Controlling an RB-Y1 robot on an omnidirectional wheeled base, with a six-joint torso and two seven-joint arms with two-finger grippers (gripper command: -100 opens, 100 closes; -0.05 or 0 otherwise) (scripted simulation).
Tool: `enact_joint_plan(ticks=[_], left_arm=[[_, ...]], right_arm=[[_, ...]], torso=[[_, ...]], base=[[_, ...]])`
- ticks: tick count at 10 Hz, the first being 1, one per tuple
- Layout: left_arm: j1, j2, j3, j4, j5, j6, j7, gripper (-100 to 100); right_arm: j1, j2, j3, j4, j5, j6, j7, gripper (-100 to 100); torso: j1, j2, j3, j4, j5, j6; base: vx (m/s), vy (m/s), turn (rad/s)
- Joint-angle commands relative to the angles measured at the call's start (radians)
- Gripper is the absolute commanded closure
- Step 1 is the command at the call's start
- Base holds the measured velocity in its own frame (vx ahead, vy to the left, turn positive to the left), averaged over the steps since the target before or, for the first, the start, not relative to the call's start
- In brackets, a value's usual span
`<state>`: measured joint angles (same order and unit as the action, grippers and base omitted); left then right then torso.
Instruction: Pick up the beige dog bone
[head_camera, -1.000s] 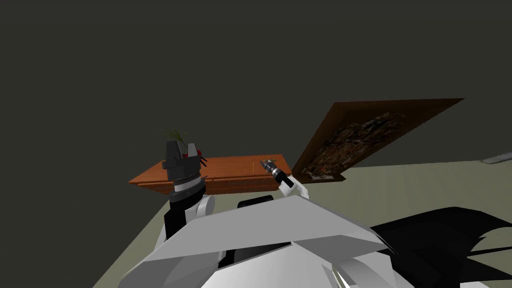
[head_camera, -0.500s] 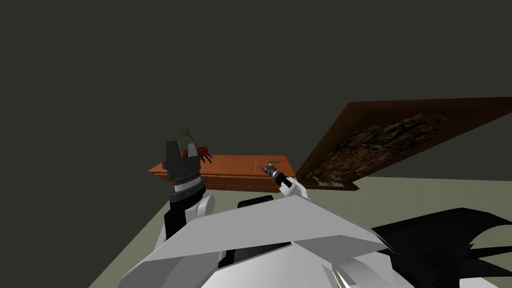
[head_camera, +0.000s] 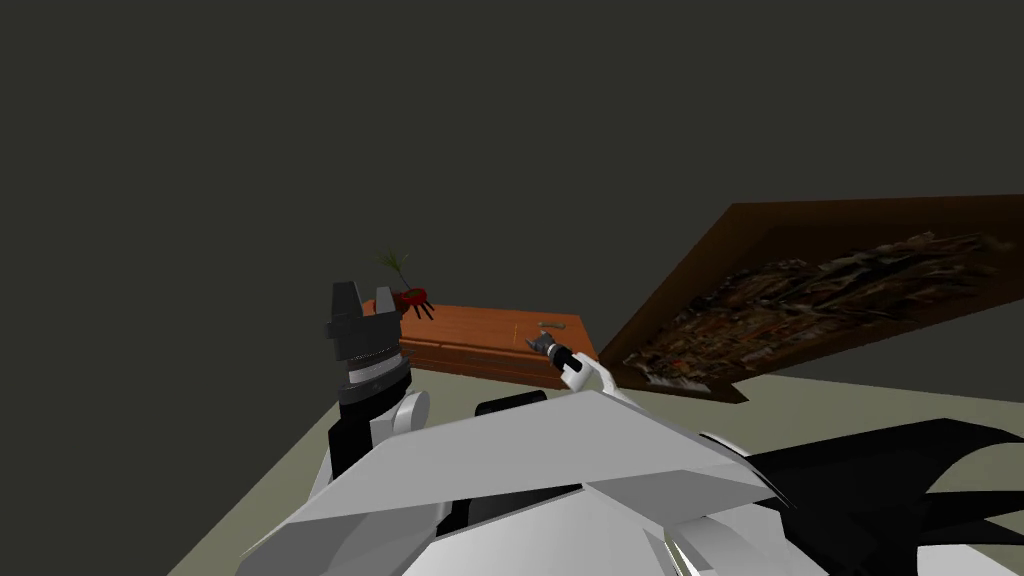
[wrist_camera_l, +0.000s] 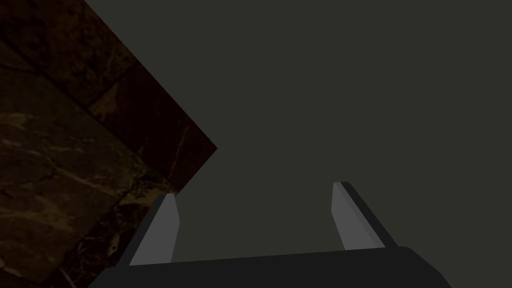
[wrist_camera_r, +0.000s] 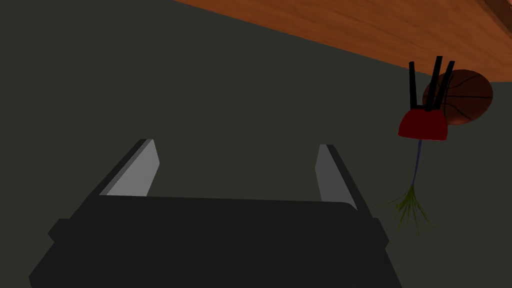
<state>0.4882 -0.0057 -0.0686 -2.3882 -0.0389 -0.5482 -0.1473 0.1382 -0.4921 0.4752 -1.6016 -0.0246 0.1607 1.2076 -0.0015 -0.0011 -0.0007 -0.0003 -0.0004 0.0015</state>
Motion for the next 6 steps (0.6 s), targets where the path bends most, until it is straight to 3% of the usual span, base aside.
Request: enact_joint_plan(ticks=[1,6], left_arm=[[0.0,0.0,0.0,0.0,0.0,0.0,0.0,0],[0.0,0.0,0.0,0.0,0.0,0.0,0.0,0]], right_arm=[[-0.018,-0.018,0.021,0.05,0.003,0.024,0.05,-100],[-0.054,-0.054,0.056,0.143,0.004,0.073,0.185,-100]], torso=[[0.0,0.0,0.0,0.0,0.0,0.0],[0.0,0.0,0.0,0.0,0.0,0.0]], base=[[-0.012,-0.037,0.221],[-0.01,-0.029,0.135]])
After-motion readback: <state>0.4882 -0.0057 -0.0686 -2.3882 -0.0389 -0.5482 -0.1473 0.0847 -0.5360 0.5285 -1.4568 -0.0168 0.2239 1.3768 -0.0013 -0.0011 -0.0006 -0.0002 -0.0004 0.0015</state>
